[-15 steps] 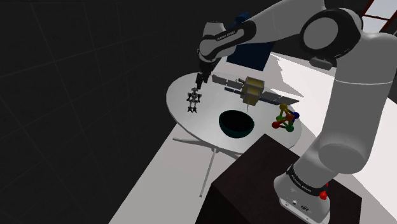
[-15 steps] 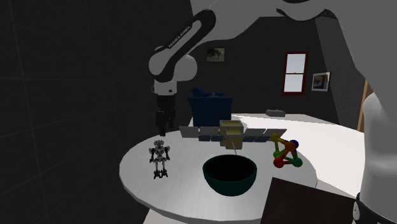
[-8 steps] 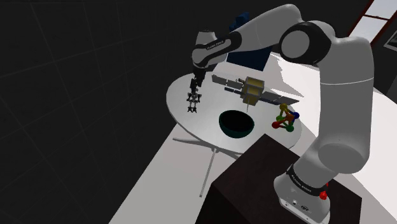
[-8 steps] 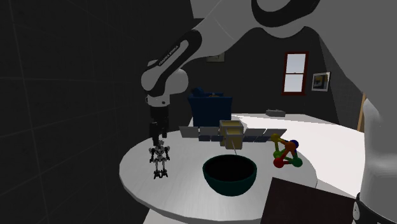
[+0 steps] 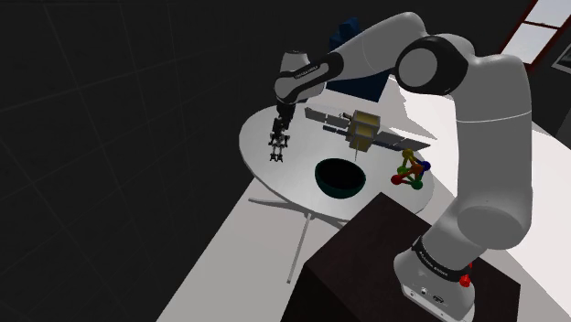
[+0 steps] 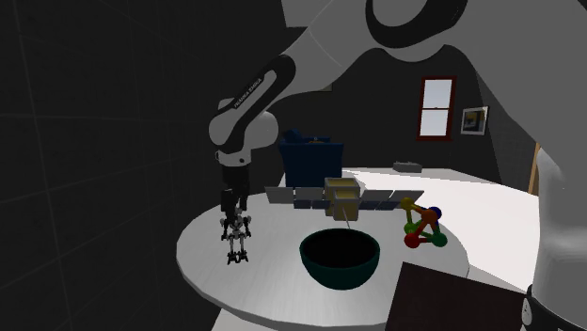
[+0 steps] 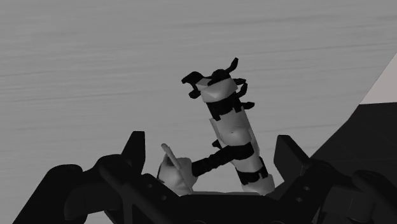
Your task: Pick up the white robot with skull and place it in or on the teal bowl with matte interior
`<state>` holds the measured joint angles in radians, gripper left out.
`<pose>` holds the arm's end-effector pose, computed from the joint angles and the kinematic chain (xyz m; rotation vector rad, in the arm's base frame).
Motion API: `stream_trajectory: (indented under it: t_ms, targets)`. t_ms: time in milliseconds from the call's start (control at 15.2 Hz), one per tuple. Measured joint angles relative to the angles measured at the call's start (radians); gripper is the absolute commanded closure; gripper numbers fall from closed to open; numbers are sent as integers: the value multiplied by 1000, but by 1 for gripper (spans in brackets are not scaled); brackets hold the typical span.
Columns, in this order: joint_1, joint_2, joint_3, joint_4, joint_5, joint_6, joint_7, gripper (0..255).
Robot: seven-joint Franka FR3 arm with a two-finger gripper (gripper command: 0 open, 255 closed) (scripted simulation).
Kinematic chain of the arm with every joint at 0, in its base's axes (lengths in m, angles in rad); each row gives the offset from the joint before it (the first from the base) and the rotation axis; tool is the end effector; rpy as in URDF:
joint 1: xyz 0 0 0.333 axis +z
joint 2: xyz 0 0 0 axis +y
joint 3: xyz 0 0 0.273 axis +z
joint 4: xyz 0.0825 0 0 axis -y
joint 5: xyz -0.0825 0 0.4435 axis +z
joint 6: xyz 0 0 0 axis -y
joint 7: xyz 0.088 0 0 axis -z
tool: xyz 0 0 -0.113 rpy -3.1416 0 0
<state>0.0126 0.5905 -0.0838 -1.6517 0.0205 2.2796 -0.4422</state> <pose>0.7100 -0.0465 0.1942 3.0479 0.5751 0.0473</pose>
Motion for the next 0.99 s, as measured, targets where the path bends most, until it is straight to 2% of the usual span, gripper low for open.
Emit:
stream_trajectory:
  t_ms: [132,198,990]
  targets:
    - [0,0,0,0,0,1,0,0]
    - [0,0,0,0,0,1,0,255]
    - [0,-8,0,2,0,-10,0,255]
